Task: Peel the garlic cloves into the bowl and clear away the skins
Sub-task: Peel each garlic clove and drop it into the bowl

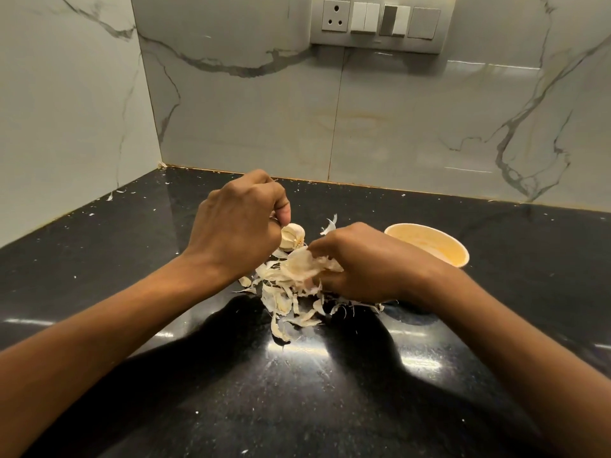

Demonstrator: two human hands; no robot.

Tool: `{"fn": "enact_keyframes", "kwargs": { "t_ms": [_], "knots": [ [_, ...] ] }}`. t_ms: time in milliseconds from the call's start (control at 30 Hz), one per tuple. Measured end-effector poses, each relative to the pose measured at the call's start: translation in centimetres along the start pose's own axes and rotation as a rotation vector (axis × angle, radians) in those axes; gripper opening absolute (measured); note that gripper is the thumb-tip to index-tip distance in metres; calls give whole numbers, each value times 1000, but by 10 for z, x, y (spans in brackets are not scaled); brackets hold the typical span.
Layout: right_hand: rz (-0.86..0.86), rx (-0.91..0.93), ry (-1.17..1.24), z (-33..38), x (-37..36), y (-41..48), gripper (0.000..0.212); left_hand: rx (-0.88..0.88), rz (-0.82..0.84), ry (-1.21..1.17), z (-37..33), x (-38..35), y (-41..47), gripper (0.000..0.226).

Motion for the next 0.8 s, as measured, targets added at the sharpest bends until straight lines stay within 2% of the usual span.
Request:
{"fn": "enact_keyframes", "kwargs": {
  "t_ms": [367,633,733,800],
  "knots": [
    [-136,-35,96,-6,8,1,34,57,94,24,0,1,2,33],
    [-123,-46,180,-10,22,-8,39,188,434,84,10,-1,9,7],
    [-103,-63,189,-13,37,-18,43,169,520,83,6,8,11,25],
    [-26,-80,190,-18,46,-29,48,99,684,34,-3,11,11,48]
  ]
}}
Point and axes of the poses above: each hand's wrist, its own y-axis towards the middle knuckle, its own x-axis out of the back of the hand, z = x × y, the point moved 4 cm from there along y, towards the middle knuckle, and after that the axes turned 8 degrees about z, right-handed, at the moved point
